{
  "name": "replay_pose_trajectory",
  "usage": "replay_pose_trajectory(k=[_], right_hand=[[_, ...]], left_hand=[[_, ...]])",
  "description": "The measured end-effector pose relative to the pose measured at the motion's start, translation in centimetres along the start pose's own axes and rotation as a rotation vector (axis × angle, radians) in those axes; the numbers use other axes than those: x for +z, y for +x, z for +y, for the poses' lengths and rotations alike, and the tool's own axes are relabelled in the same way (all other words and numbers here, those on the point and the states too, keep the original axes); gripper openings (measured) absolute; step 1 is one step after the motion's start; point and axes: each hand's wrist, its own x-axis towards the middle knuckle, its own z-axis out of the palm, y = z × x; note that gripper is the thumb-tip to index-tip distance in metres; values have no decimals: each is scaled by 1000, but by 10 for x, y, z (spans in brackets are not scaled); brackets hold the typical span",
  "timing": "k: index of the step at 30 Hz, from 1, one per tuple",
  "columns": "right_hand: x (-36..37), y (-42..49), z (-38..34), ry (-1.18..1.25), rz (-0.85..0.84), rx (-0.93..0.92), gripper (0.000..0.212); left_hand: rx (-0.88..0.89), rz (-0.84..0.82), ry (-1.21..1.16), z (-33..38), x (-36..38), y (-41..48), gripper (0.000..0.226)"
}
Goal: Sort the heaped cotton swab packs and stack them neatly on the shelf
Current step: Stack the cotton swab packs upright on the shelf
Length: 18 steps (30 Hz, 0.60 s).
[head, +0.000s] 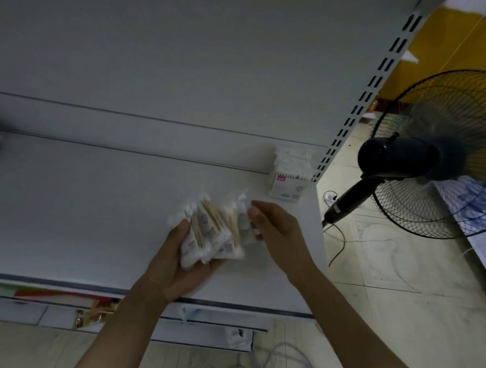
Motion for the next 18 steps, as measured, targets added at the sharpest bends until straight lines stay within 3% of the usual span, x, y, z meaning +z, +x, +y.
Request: replay_pose_trajectory(k=[1,3,4,7,11,13,16,17,18], right_hand=[[3,2,-5,40,-122,55,14],[3,8,-12,-40,-177,21,9],[2,9,-13,-78,-150,-16,11],[-5,7,-9,-59,11,-43,14],[-16,8,2,12,284,-4,21],[-27,11,6,-69,337,-8,18],[-44,17,19,-183,340,46,12],[-48,20,22,-194,350,55,17],[-51,25,25,-204,354,48,21]], left_hand=[[26,36,36,4,3,-1,50],[36,50,25,5,11,0,48],[45,39,6,-2,15,0,48],[126,136,40,-2,21,-6,78],[58,174,99,-2,21,-3,94],[63,164,94,-2,16,1,88],[71,7,136,-3,22,4,48],[163,45,157,2,16,2,48],[133,32,88,2,12,0,51]])
